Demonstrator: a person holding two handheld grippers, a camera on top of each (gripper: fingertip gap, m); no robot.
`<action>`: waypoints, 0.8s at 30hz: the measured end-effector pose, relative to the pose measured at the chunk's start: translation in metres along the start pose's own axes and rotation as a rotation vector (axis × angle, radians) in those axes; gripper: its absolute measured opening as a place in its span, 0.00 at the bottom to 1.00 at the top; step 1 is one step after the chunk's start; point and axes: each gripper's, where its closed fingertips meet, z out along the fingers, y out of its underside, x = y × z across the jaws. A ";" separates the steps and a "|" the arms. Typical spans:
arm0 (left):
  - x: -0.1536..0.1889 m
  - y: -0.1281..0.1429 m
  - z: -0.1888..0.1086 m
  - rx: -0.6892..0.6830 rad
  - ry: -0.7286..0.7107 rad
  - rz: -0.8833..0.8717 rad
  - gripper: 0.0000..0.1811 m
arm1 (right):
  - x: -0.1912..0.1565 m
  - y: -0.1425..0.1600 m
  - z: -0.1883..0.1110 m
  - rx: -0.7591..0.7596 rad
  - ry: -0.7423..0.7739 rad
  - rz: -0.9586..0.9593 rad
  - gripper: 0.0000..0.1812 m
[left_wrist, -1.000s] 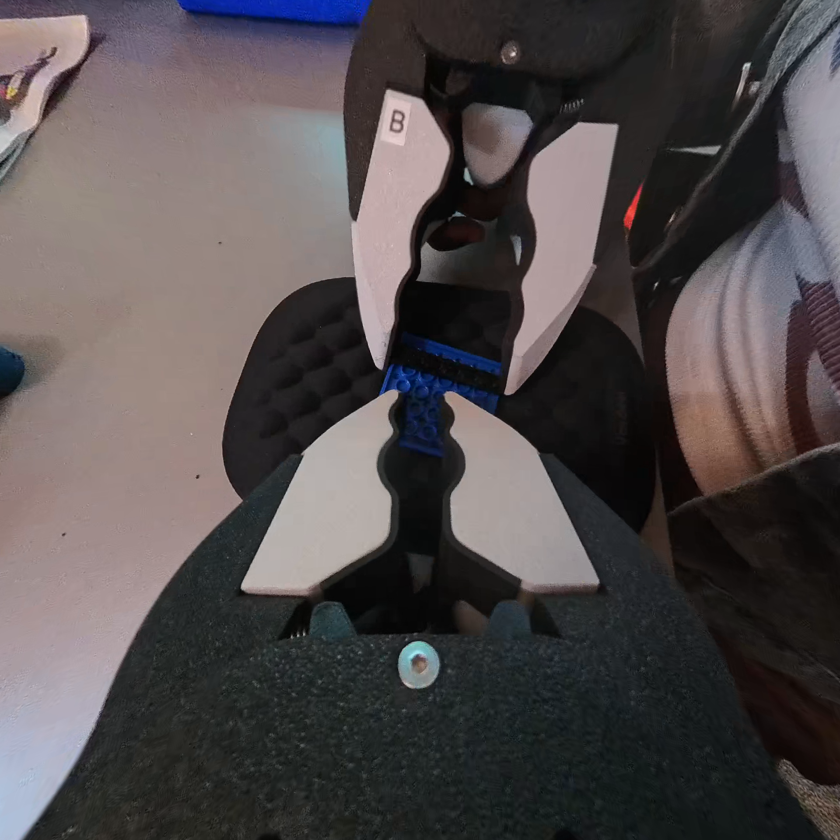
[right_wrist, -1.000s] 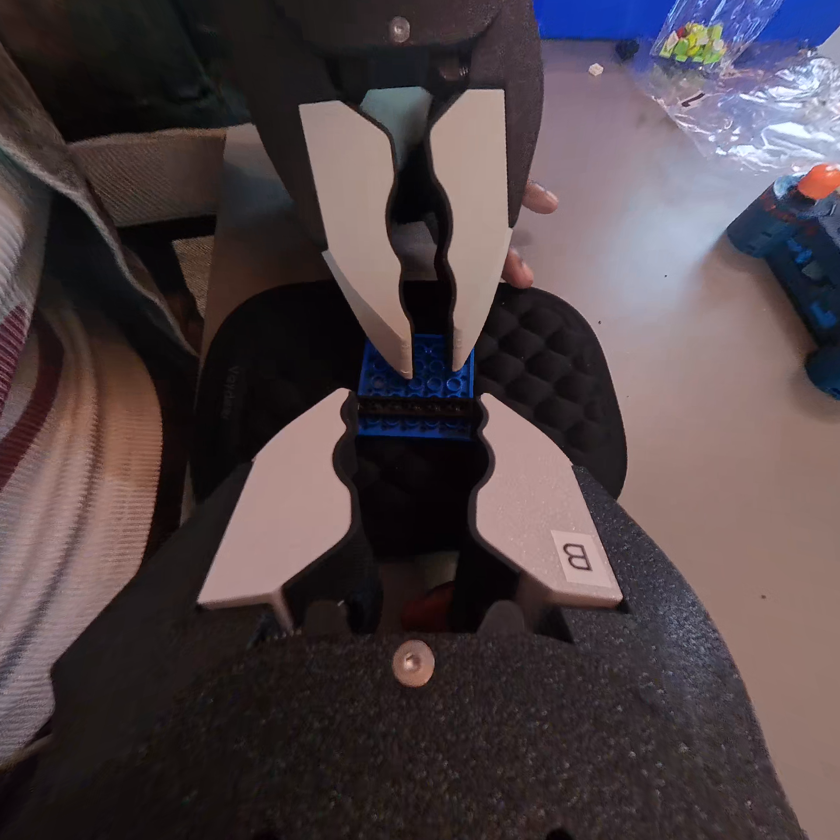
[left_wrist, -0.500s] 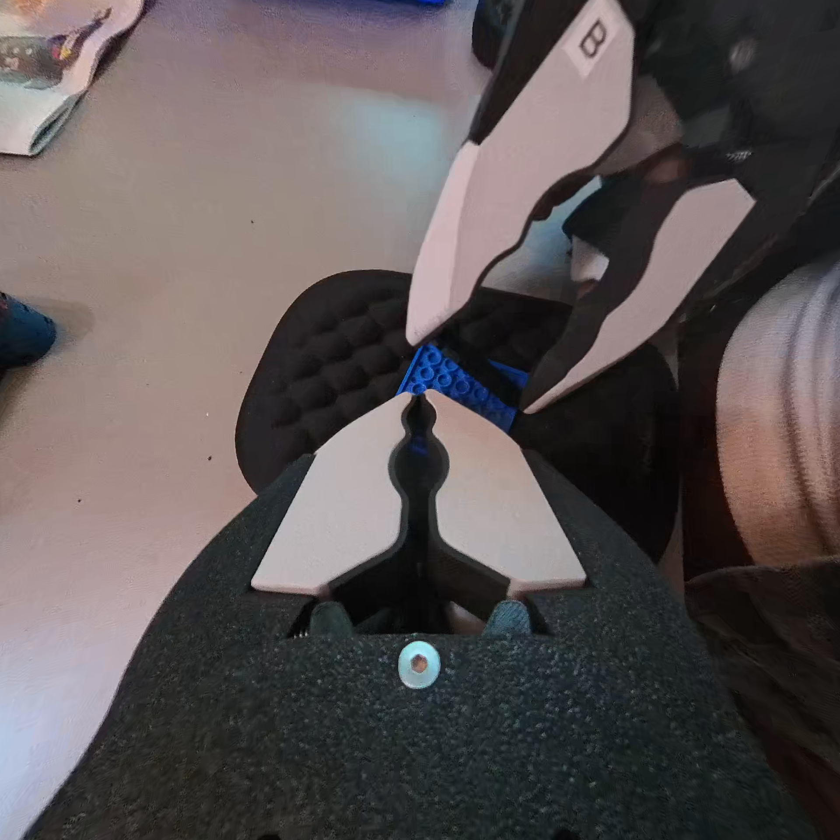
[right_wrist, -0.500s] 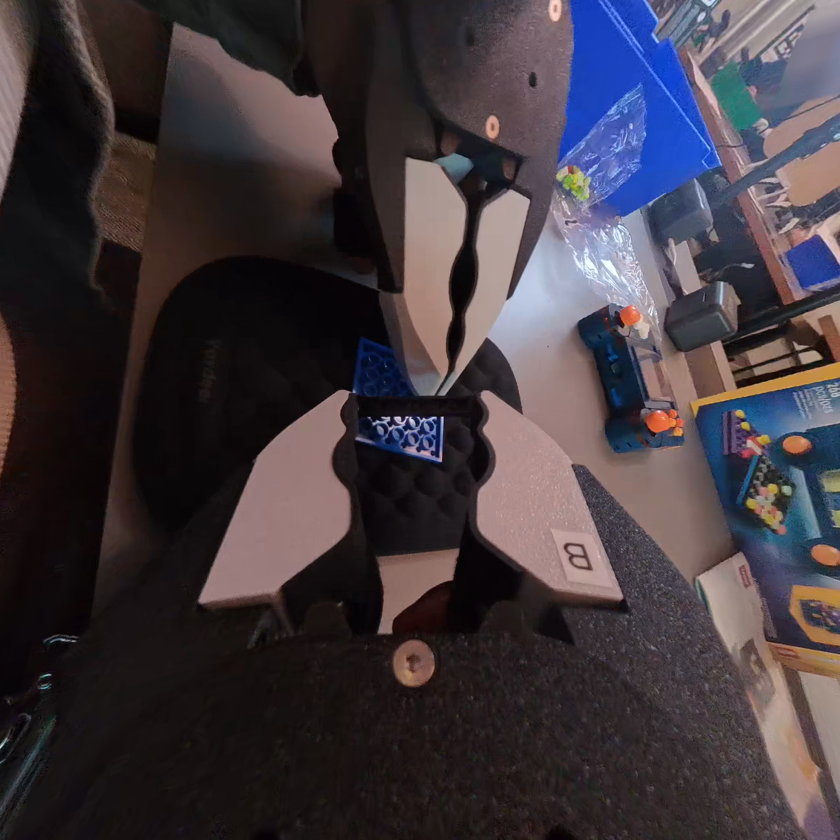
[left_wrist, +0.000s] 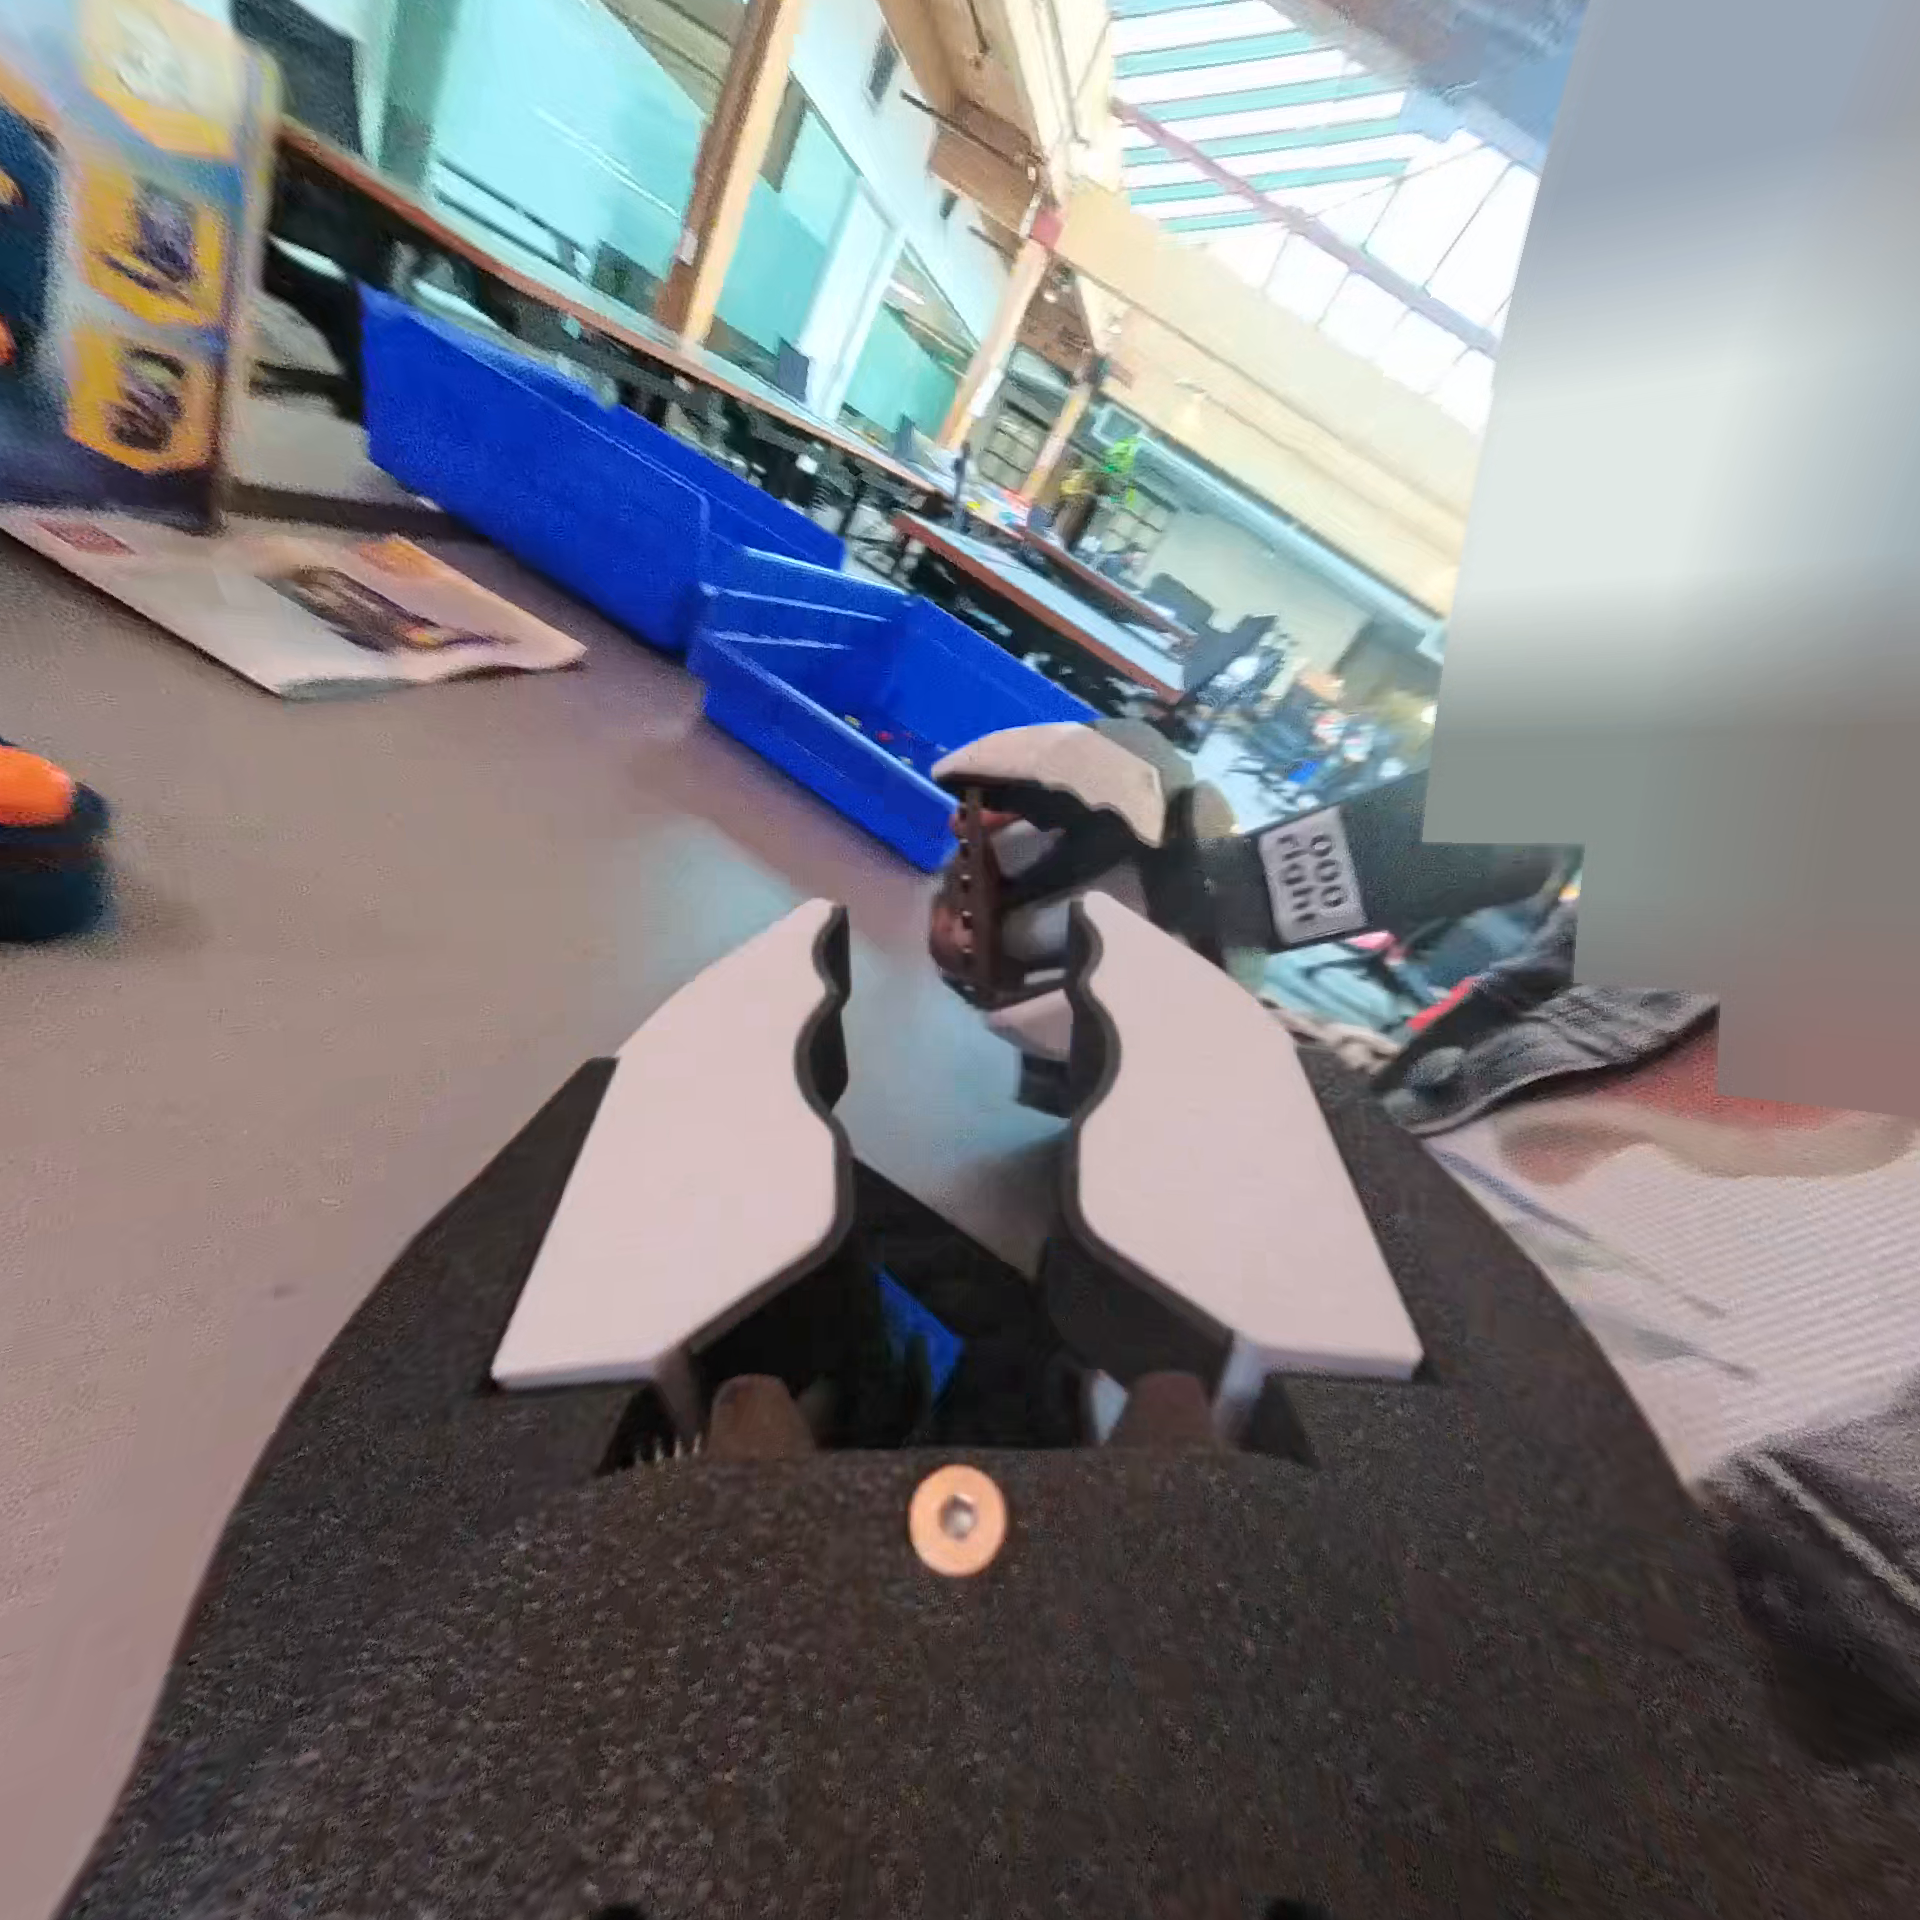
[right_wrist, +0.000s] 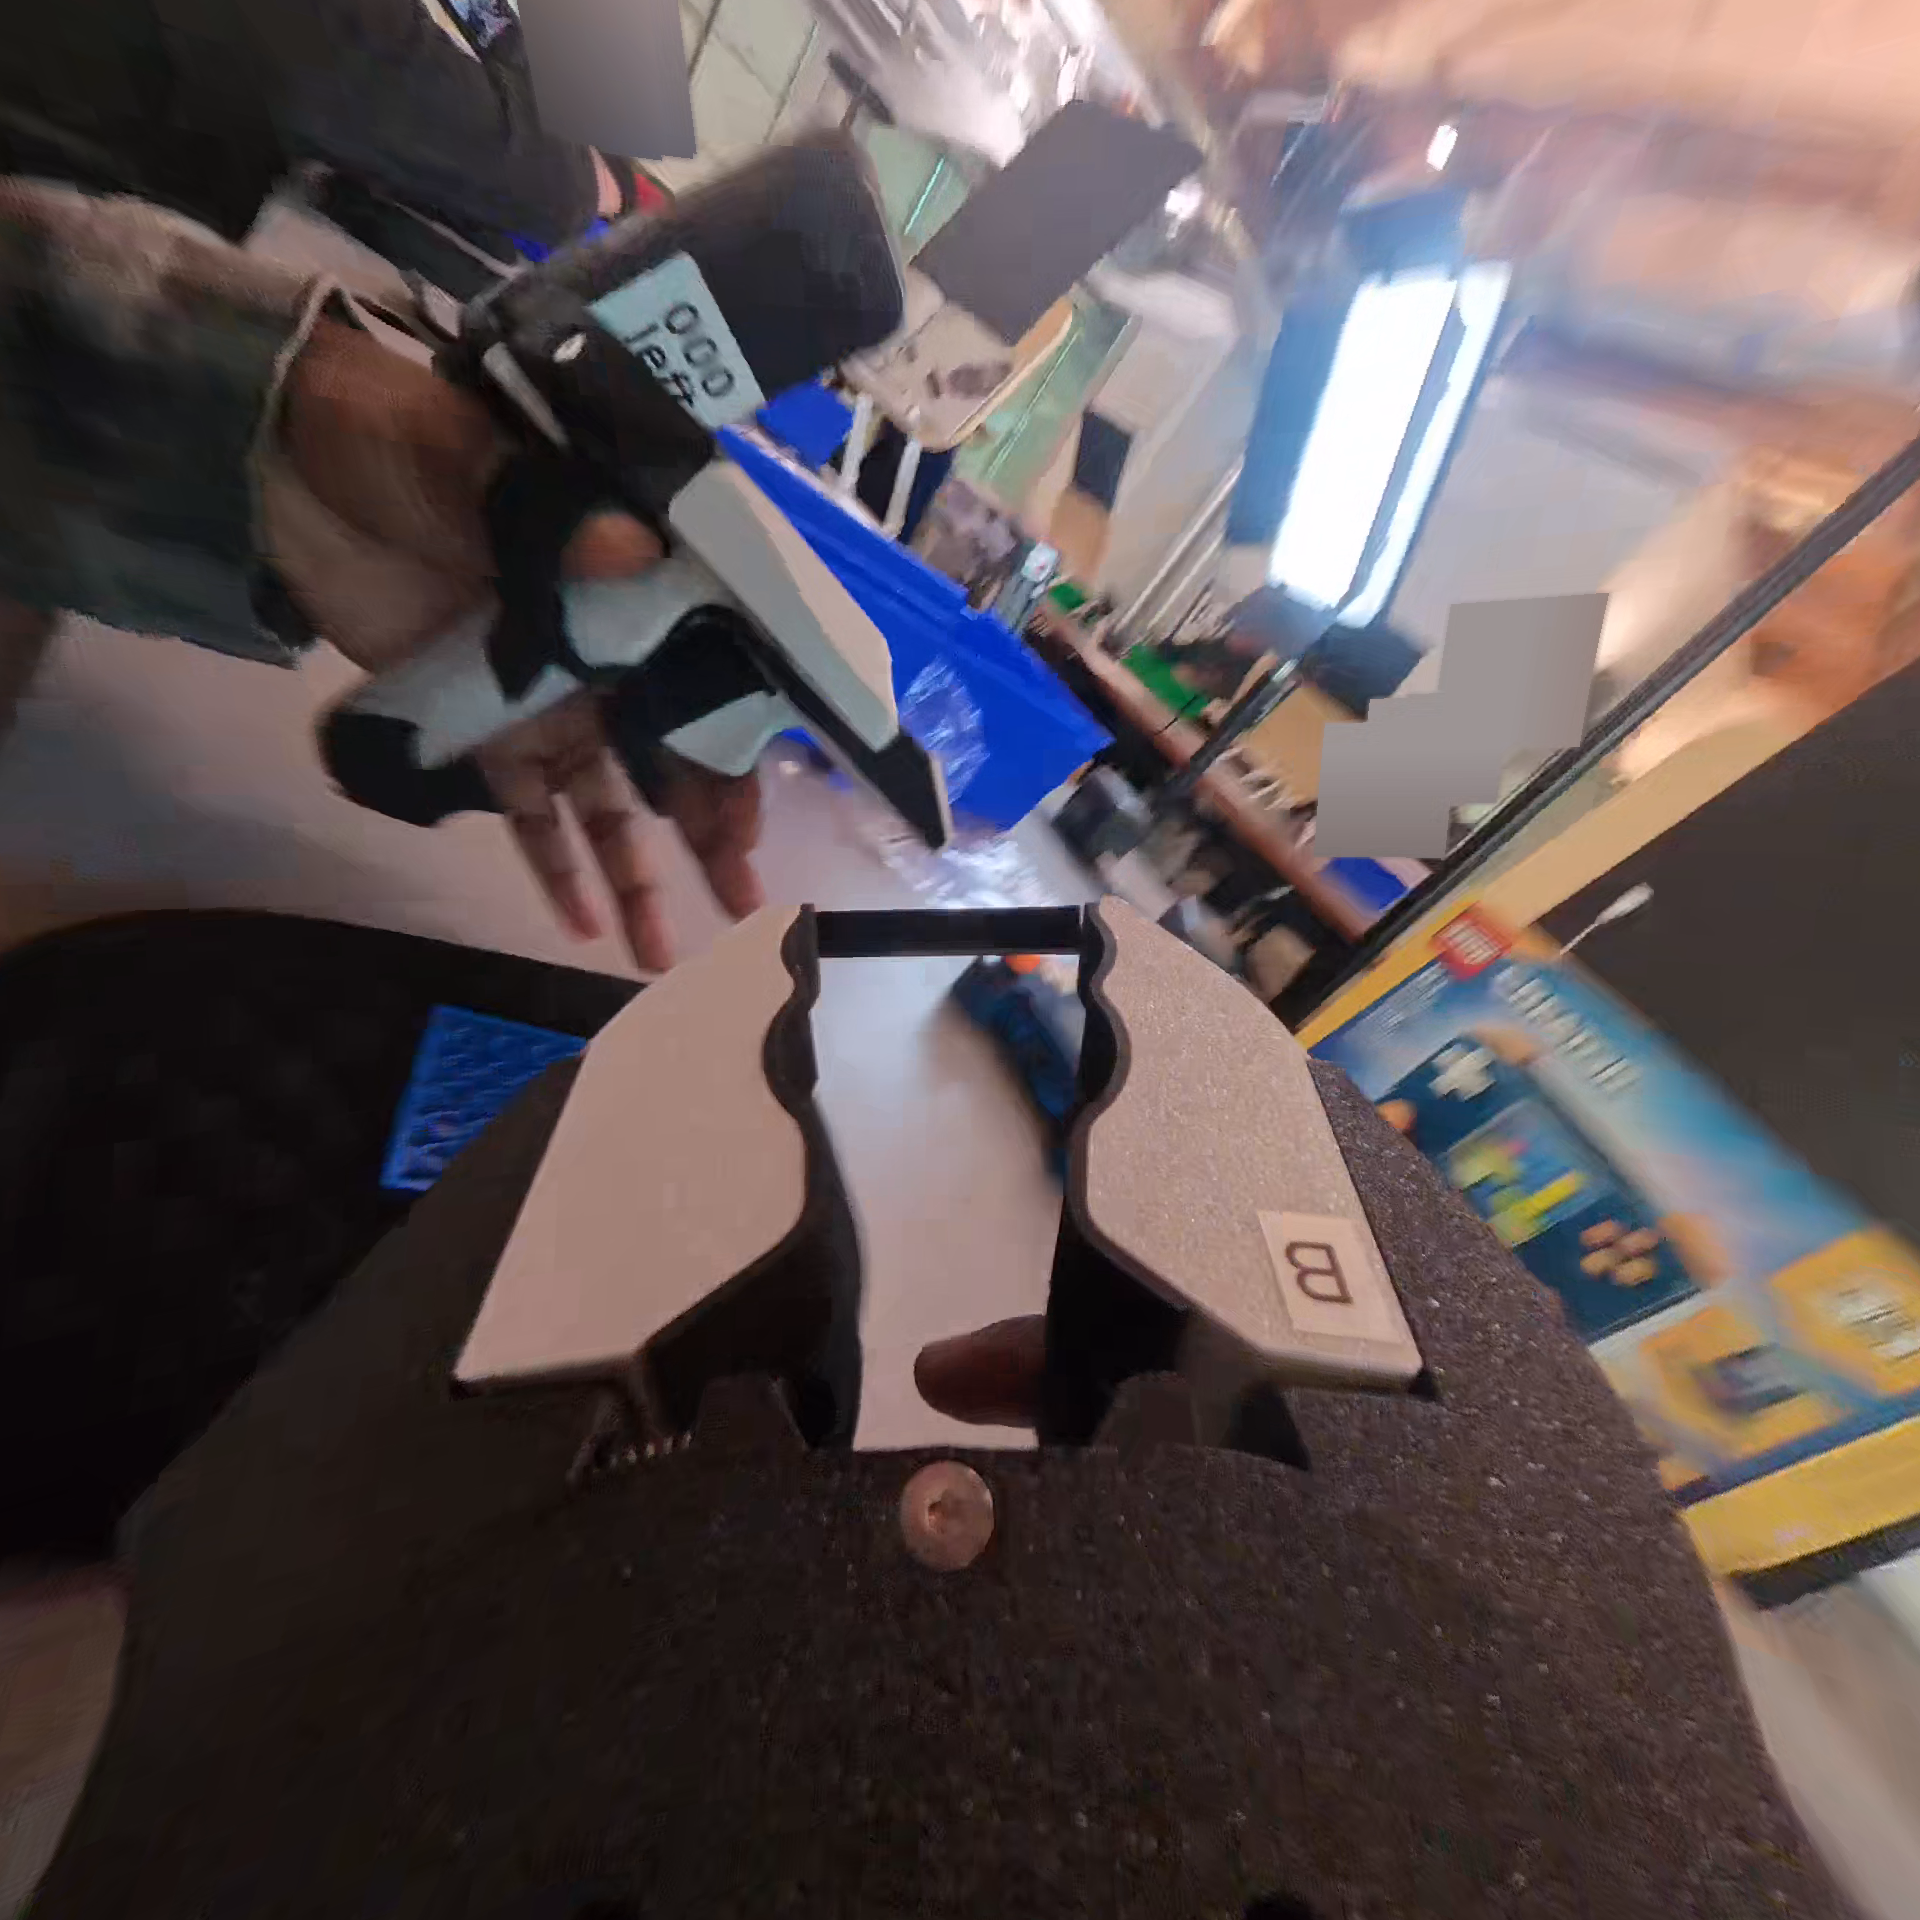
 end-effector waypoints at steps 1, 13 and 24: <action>0.002 0.003 0.003 -0.033 0.028 -0.081 0.21 | 0.002 -0.004 0.002 0.014 0.017 -0.070 0.27; -0.048 -0.037 -0.041 -0.105 -0.374 0.331 0.02 | 0.006 0.001 0.007 0.083 0.033 0.078 0.34; -0.191 -0.145 -0.265 -0.185 -1.271 0.325 0.37 | 0.019 0.020 -0.006 0.101 0.088 0.249 0.33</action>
